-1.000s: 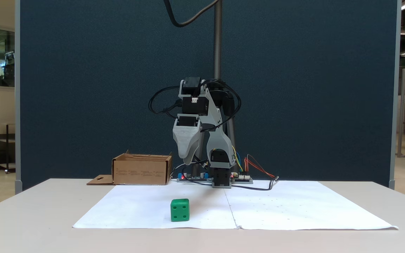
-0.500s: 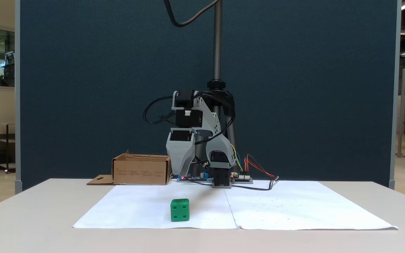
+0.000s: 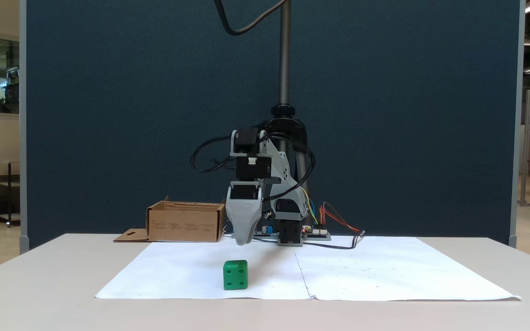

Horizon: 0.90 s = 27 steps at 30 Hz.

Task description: Grasp a green dice and put it in the bin.

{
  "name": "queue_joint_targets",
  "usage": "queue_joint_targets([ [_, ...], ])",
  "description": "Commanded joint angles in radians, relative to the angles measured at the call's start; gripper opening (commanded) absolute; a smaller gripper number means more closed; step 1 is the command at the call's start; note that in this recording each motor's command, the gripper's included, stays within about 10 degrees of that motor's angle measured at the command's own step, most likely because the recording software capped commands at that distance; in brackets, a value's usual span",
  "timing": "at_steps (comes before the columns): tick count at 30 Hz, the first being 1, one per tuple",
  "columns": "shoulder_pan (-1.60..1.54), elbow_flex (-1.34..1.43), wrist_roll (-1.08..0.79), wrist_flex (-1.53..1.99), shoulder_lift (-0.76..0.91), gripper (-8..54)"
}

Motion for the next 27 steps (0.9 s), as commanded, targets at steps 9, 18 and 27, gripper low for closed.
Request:
queue_joint_targets([
  [9, 0.018, -0.043, 0.043, -0.041, -0.005, 43.2],
  [18, 0.023, -0.043, 0.043, -0.075, -0.032, 43.2],
  [27, 0.021, -0.043, 0.034, -0.101, -0.057, 43.2],
])
